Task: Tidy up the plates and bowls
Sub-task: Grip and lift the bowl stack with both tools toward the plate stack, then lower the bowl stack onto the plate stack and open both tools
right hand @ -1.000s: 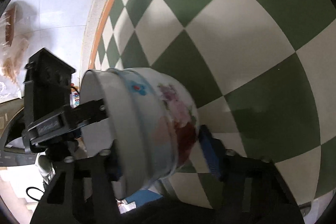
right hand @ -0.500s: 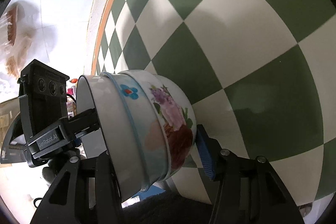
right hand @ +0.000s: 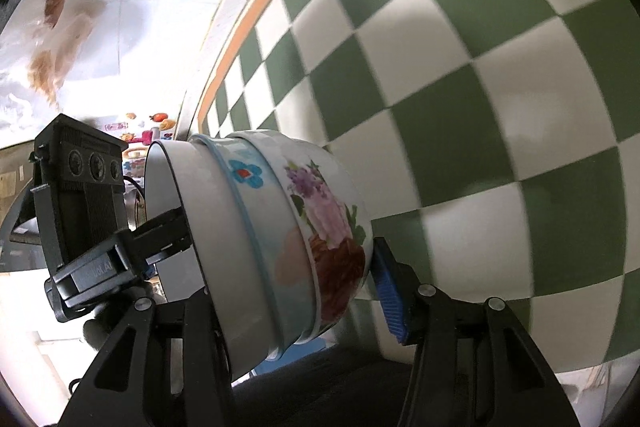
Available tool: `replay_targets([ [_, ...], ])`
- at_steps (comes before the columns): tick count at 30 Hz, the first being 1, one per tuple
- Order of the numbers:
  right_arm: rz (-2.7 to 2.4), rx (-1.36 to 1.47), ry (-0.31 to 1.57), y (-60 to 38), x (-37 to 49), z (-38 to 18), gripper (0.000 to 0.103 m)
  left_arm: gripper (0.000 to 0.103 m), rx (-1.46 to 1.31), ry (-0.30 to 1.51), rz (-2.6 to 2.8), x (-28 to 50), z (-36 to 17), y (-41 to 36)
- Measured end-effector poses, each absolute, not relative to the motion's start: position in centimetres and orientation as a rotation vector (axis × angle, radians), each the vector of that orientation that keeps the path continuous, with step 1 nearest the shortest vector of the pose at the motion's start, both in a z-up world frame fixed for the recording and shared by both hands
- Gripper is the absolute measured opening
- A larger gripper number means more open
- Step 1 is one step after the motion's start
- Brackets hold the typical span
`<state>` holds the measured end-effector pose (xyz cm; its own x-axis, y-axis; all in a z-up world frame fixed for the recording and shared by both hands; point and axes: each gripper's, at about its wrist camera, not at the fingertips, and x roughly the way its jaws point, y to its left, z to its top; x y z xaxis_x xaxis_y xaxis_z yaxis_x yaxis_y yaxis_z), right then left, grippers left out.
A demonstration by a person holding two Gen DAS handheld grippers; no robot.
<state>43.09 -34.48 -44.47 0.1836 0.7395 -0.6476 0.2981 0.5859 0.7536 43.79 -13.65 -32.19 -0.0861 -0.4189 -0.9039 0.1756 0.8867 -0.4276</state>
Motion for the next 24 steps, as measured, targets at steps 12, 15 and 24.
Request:
replay_targets([
  [12,0.489,0.867,1.45,-23.9,45.4,-42.8,0.053,0.057,-0.275,1.562,-0.391,43.3,-31.6,-3.5],
  [15,0.517,0.84,1.471,-21.2,45.7,-42.9,0.053,0.057,-0.3,1.563,-0.364,43.2,-32.0,-1.3],
  [24,0.553,0.769,1.535,-16.1,46.8,-44.9,0.053,0.057,-0.376,1.593,-0.302,42.9,-34.8,3.0],
])
